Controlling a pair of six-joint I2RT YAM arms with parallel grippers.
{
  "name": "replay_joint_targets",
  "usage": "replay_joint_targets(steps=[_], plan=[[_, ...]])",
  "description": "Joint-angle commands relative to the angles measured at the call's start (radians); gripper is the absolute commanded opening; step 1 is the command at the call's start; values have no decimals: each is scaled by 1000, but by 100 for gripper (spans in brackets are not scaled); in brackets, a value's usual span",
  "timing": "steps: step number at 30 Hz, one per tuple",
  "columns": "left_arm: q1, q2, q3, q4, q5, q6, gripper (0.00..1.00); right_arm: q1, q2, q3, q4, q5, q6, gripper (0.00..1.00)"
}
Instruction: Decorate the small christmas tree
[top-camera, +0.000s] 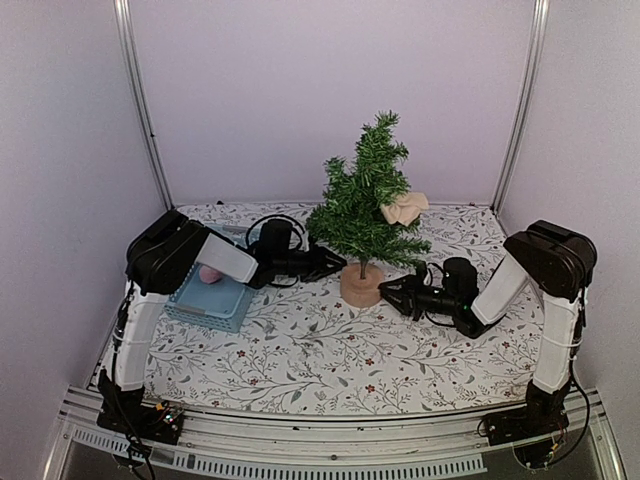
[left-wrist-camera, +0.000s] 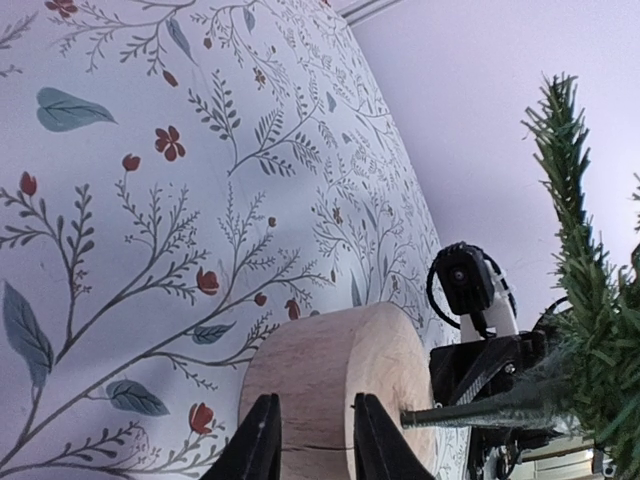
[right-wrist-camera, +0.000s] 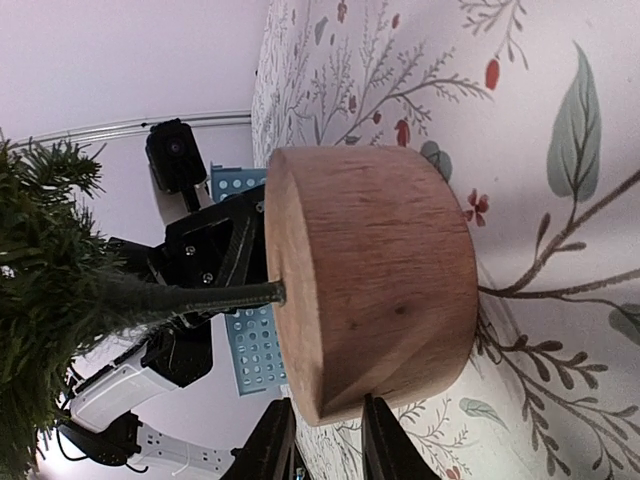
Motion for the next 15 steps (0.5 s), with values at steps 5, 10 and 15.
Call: replay_joint_targets(steps=[5, 10, 15], plan=[[-11, 7, 6, 40, 61, 11, 26, 5, 58, 44, 38, 40, 25, 25], [-28, -47, -74, 38, 71, 40, 23, -1, 74, 73, 22, 37, 15, 25], [-32, -107, -181, 79, 65, 36, 22, -18, 81, 89, 6, 30, -2, 25]])
